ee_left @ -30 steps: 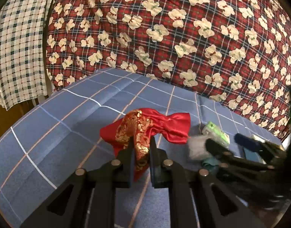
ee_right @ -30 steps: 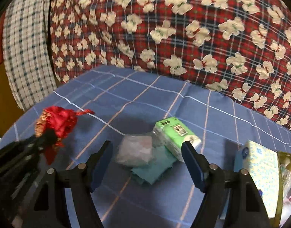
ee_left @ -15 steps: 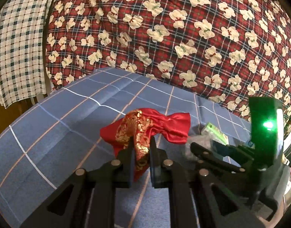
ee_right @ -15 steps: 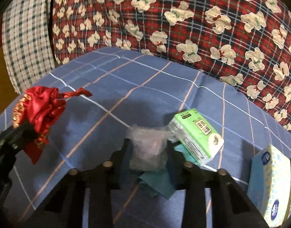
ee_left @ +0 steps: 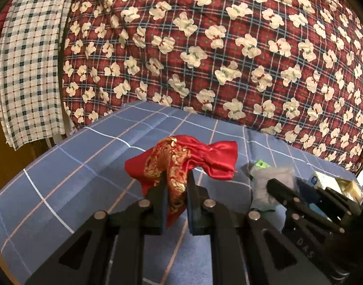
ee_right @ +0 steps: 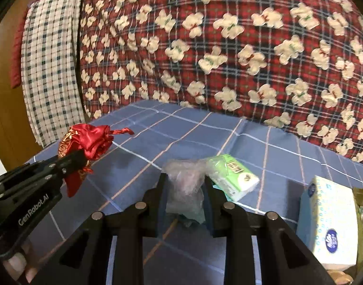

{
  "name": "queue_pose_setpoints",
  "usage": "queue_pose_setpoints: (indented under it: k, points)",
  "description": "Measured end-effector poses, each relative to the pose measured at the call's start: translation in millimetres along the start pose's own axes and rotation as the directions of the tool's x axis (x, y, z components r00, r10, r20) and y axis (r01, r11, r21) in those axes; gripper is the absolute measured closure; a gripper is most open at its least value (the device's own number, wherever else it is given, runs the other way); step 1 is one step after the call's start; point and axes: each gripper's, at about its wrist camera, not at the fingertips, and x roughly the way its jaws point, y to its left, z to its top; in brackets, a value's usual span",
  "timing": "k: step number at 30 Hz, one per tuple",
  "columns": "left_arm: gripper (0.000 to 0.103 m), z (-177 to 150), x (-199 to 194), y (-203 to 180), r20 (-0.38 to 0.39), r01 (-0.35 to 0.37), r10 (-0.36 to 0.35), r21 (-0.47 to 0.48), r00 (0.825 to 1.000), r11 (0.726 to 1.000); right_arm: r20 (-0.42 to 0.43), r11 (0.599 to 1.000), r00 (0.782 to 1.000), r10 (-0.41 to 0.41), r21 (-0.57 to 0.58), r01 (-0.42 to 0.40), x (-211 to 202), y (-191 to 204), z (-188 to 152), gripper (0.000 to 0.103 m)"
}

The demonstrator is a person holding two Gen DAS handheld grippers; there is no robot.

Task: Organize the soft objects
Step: 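Grasp the red drawstring pouch with the left tool while the right tool grasps the clear bag, then lift and carry the red pouch and clear bag in both tools toward the gold tray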

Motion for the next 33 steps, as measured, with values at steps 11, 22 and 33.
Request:
queue_pose_setpoints:
  k: [11, 22, 33]
  points:
    - [0.093, -8.9, -10.9, -21.7, 0.008, 0.026, -0.026, 0.016, 1.000, 1.000, 0.110, 0.999, 0.994, -0.030, -0.014, 0.032, -30.0, -2.8, -7.2, 0.073]
    - [0.093, -16.4, -18.7, -44.9, 0.017, 0.025, -0.026, 0.058, 1.000, 0.998, 0.175, 0.998, 0.983, -0.057, 0.014, 0.055, -54.3, -17.3, -18.3, 0.073]
    - [0.093, -22.3, -22.7, -68.9, 0.023, 0.017, -0.020, 0.106, 1.000, 0.994, 0.212, 0.996, 0.973, -0.086, 0.035, 0.081, -69.4, -30.4, -24.5, 0.073]
